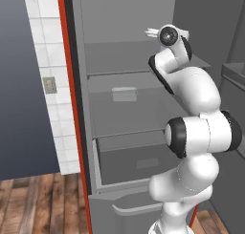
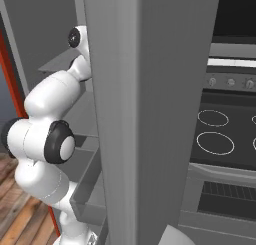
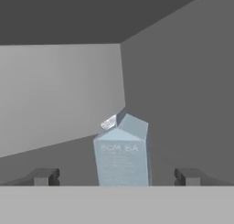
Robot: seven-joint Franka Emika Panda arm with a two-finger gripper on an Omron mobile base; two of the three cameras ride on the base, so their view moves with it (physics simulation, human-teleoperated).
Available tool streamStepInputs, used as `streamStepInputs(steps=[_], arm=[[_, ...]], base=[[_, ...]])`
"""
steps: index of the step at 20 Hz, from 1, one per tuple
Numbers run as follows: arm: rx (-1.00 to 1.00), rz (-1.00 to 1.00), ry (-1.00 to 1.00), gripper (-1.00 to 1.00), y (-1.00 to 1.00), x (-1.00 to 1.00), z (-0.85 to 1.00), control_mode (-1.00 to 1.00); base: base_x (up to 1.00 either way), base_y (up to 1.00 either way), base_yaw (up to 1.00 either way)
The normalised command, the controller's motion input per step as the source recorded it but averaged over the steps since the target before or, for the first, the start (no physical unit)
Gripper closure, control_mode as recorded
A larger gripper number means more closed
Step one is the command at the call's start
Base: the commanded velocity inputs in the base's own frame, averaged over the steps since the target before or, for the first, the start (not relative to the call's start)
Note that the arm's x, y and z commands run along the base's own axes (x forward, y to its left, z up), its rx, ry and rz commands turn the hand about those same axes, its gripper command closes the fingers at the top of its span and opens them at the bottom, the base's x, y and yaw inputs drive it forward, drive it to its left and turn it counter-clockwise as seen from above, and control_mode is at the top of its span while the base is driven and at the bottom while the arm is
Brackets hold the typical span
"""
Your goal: Take out the milk from the fridge and place it on the tray on the counter. Then take the sugar cube near the tray and place it in the tray.
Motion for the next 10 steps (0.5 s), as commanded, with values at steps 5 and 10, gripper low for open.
streamStepInputs(steps=[5,10], arm=[[0.00,0.00,0.00,-1.00,-0.01,0.29,0.00,-1.00],[0.00,-0.02,0.00,-1.00,-0.04,0.02,0.00,-1.00]], base=[[0.00,0.00,0.00],[0.00,0.00,0.00]])
